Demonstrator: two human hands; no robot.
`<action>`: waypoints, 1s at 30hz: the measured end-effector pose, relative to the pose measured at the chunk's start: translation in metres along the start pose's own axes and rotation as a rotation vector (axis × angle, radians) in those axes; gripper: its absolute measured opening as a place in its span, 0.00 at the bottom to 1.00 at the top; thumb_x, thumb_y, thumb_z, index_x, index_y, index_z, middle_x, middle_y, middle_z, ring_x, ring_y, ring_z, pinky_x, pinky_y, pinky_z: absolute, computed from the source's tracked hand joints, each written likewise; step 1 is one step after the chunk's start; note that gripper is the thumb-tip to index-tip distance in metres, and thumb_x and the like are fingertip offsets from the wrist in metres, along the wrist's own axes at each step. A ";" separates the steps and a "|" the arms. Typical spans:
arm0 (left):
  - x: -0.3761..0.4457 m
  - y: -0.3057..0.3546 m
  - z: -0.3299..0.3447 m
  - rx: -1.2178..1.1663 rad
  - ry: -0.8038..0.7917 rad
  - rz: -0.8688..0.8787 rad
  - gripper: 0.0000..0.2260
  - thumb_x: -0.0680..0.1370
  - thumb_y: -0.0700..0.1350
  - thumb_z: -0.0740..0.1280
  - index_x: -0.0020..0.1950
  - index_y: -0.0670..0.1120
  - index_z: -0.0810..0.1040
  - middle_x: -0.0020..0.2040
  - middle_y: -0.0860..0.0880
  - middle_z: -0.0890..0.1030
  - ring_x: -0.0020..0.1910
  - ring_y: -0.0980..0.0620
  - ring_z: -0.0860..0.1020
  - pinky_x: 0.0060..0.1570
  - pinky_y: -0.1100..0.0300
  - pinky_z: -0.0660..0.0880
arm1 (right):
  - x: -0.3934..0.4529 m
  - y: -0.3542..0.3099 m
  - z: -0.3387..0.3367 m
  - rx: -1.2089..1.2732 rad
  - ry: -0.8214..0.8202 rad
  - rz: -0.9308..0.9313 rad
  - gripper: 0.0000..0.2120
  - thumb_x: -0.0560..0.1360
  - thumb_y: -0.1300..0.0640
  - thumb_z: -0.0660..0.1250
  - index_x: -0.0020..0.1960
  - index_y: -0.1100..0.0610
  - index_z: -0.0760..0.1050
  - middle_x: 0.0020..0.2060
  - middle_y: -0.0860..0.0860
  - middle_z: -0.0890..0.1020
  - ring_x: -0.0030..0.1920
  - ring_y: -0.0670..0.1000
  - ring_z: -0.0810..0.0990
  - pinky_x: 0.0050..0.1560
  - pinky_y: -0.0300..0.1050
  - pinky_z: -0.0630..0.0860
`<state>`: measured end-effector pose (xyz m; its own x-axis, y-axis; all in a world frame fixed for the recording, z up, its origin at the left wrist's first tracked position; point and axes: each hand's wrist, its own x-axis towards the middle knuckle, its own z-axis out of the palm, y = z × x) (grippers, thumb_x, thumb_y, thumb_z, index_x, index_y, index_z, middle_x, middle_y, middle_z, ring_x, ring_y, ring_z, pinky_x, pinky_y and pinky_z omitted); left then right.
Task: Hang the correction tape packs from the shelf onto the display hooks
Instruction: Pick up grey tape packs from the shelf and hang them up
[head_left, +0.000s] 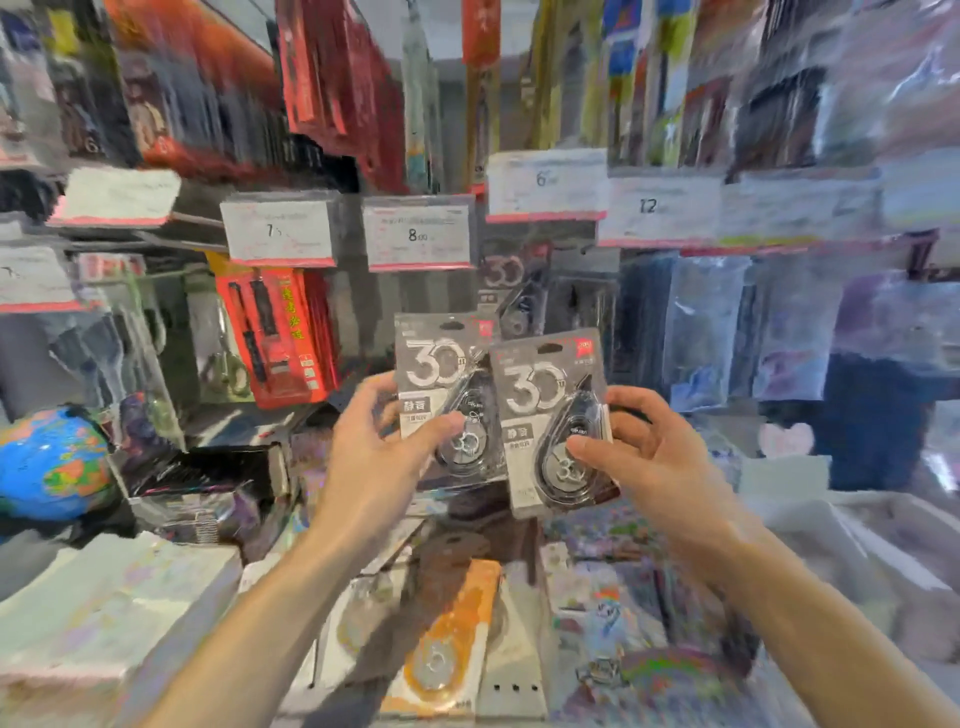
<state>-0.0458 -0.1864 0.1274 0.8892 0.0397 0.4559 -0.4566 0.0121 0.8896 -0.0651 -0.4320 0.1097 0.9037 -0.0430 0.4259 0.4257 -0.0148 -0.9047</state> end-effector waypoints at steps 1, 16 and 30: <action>0.000 0.004 0.008 0.003 0.008 0.006 0.18 0.75 0.33 0.74 0.61 0.45 0.76 0.42 0.61 0.88 0.36 0.65 0.84 0.33 0.72 0.76 | 0.001 -0.002 -0.009 -0.007 0.006 -0.004 0.21 0.65 0.48 0.81 0.55 0.40 0.79 0.49 0.53 0.89 0.46 0.50 0.89 0.46 0.41 0.82; 0.019 0.042 0.021 0.134 0.045 0.142 0.41 0.63 0.61 0.82 0.73 0.58 0.70 0.61 0.55 0.85 0.57 0.56 0.85 0.57 0.53 0.79 | 0.006 -0.032 -0.040 -0.116 0.054 -0.109 0.20 0.78 0.57 0.75 0.65 0.45 0.71 0.50 0.45 0.89 0.51 0.46 0.88 0.49 0.33 0.81; 0.041 0.065 0.001 0.077 0.002 0.341 0.25 0.76 0.43 0.76 0.70 0.56 0.72 0.55 0.60 0.87 0.53 0.58 0.86 0.50 0.64 0.81 | 0.030 -0.041 -0.004 -0.152 0.126 -0.191 0.23 0.77 0.52 0.75 0.68 0.43 0.70 0.55 0.46 0.87 0.55 0.44 0.87 0.53 0.40 0.82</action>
<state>-0.0385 -0.1854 0.2040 0.6860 0.0308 0.7270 -0.7235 -0.0774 0.6860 -0.0557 -0.4368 0.1599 0.7910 -0.1489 0.5934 0.5676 -0.1834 -0.8026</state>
